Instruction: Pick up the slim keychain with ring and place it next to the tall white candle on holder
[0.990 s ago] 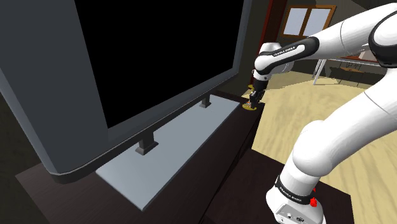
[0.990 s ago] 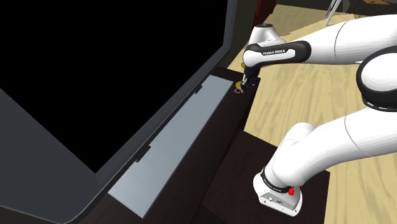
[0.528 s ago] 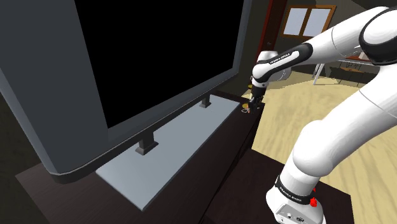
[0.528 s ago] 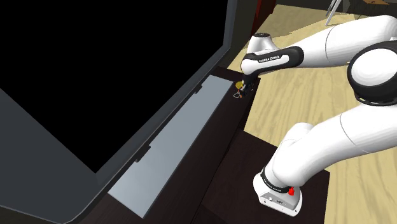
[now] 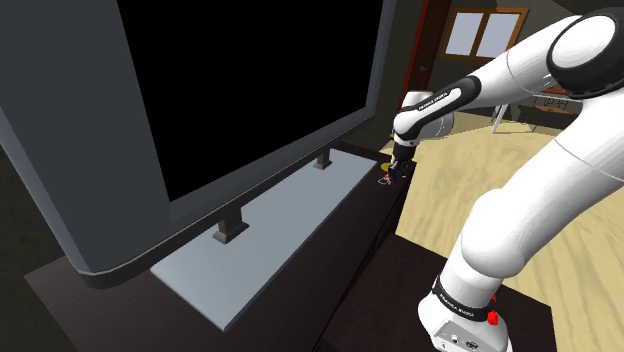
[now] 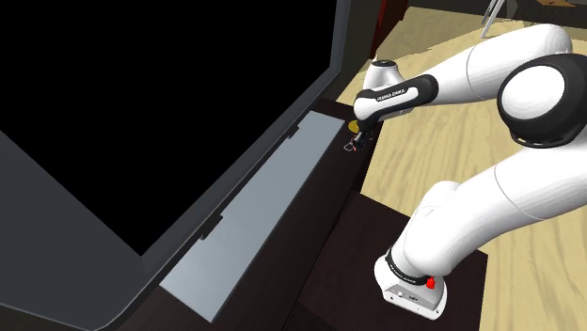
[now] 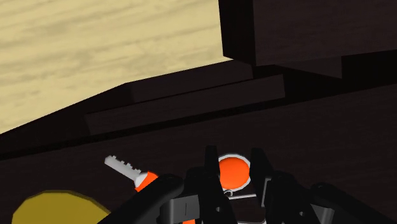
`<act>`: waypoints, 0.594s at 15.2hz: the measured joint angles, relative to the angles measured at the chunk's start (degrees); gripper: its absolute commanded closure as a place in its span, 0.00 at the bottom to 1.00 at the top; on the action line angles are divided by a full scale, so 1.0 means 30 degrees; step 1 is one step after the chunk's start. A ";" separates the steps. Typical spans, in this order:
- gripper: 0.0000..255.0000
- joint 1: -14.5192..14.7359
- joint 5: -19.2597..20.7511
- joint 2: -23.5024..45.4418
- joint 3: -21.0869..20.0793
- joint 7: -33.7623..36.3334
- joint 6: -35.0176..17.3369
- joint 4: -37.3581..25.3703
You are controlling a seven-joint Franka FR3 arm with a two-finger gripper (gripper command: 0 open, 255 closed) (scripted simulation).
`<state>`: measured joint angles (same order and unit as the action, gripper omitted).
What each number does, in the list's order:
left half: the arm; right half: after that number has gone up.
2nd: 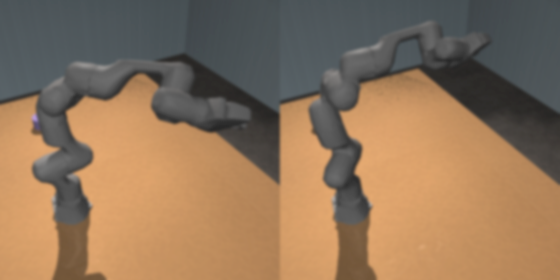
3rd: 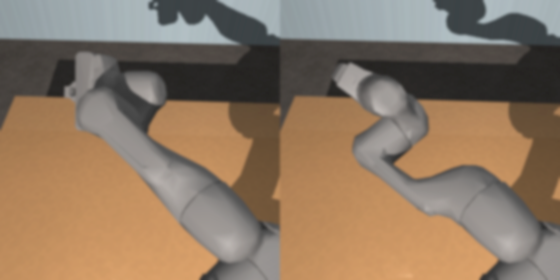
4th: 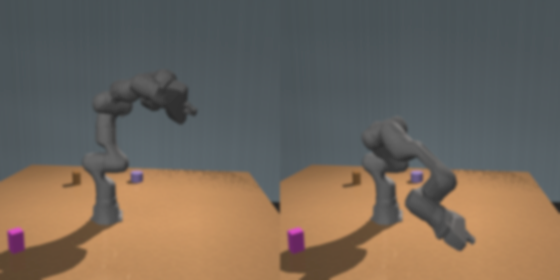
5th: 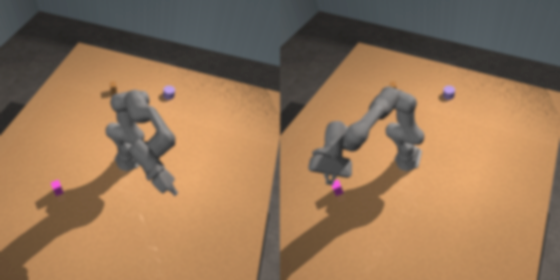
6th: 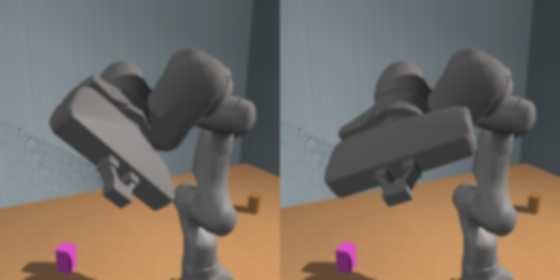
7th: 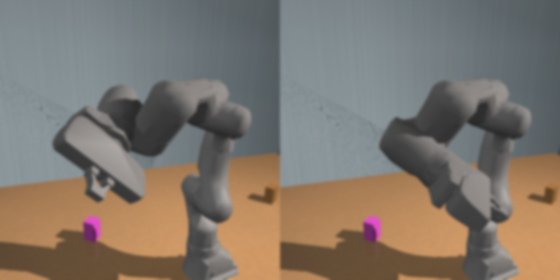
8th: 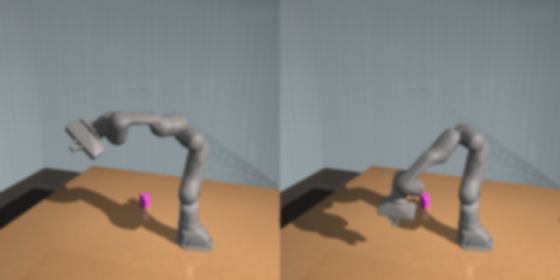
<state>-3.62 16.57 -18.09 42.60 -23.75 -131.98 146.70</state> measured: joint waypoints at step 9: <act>0.00 0.0015 -0.0018 0.0043 0.0017 -0.0009 -0.0061 0.0017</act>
<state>-3.58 16.51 -17.96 42.65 -23.78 -132.16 146.75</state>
